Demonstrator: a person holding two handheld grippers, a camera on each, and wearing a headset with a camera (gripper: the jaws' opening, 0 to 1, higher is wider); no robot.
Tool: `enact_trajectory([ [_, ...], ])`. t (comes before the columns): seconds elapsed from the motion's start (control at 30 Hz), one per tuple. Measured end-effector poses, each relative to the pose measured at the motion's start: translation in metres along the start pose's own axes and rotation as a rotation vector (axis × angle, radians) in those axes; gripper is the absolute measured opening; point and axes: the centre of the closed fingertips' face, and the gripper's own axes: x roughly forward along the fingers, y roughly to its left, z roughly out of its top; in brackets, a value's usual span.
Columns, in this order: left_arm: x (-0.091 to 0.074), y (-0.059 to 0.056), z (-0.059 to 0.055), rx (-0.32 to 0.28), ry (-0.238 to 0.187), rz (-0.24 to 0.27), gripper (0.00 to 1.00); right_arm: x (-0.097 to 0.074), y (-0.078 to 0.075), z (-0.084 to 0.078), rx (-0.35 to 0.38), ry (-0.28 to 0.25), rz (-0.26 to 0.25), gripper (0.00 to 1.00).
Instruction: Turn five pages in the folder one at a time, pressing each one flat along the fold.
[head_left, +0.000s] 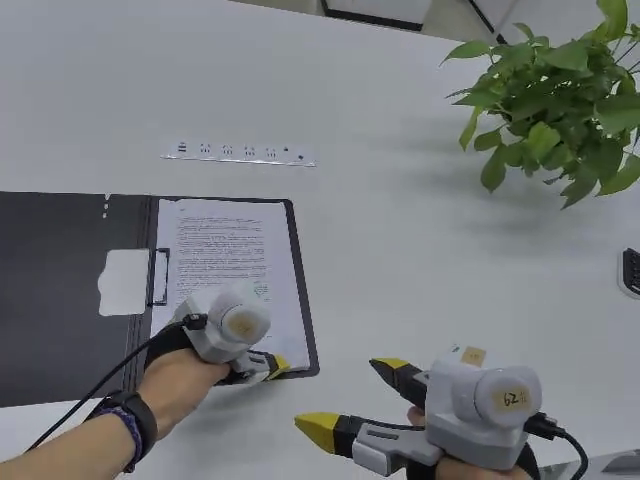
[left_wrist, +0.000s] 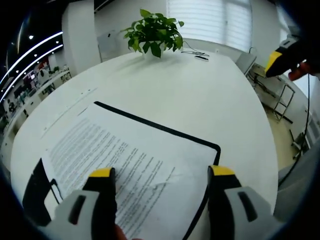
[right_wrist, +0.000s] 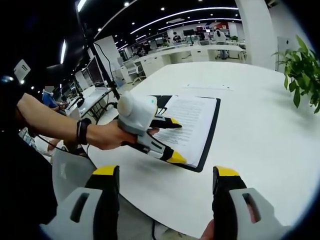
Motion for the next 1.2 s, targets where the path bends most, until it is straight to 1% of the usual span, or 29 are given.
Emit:
enact_trajectory([
  [0.17,0.001,0.002,0.000,-0.008,-0.015,0.000,0.74,0.002,-0.002,0.000,0.028,-0.016,0.005,0.74],
  [0.27,0.001,0.002,0.000,-0.013,-0.023,0.001,0.71,0.005,-0.003,0.004,0.061,-0.050,0.014,0.72],
  [0.33,0.000,0.003,0.001,-0.013,-0.029,-0.004,0.68,0.009,-0.005,0.004,0.082,-0.058,0.018,0.73],
  [0.43,-0.001,0.007,0.001,-0.011,-0.043,0.007,0.57,0.014,-0.009,0.007,0.088,-0.064,0.016,0.72],
  [0.47,0.000,0.008,0.001,-0.015,-0.047,0.006,0.56,0.016,-0.010,0.009,0.096,-0.071,0.020,0.72],
  [0.6,0.000,0.009,0.001,-0.008,-0.055,0.008,0.53,0.021,-0.013,0.014,0.104,-0.079,0.023,0.71],
  [0.7,0.000,0.010,0.001,-0.009,-0.069,0.014,0.49,0.021,-0.015,0.017,0.097,-0.083,0.022,0.71],
  [0.8,0.000,0.009,0.001,-0.010,-0.081,0.008,0.47,0.020,-0.016,0.017,0.095,-0.085,0.020,0.72],
  [0.87,0.000,0.003,0.002,-0.001,-0.089,-0.018,0.39,0.020,-0.018,0.014,0.090,-0.078,0.017,0.72],
  [0.9,0.000,0.003,0.002,0.005,-0.092,-0.012,0.36,0.020,-0.019,0.012,0.090,-0.074,0.015,0.72],
  [0.97,0.000,0.003,0.003,-0.007,-0.099,-0.015,0.33,0.020,-0.019,0.009,0.094,-0.070,0.015,0.72],
  [1.03,0.000,0.006,0.003,-0.021,-0.107,-0.011,0.29,0.019,-0.019,0.007,0.095,-0.066,0.015,0.72],
  [1.07,0.000,0.007,0.004,-0.032,-0.112,-0.016,0.27,0.019,-0.020,0.006,0.096,-0.065,0.014,0.72],
  [1.13,-0.001,0.008,0.004,-0.027,-0.109,-0.021,0.20,0.019,-0.019,0.005,0.098,-0.066,0.014,0.72],
  [1.2,0.000,0.006,0.003,-0.012,-0.108,-0.024,0.16,0.019,-0.020,0.004,0.100,-0.067,0.012,0.72],
])
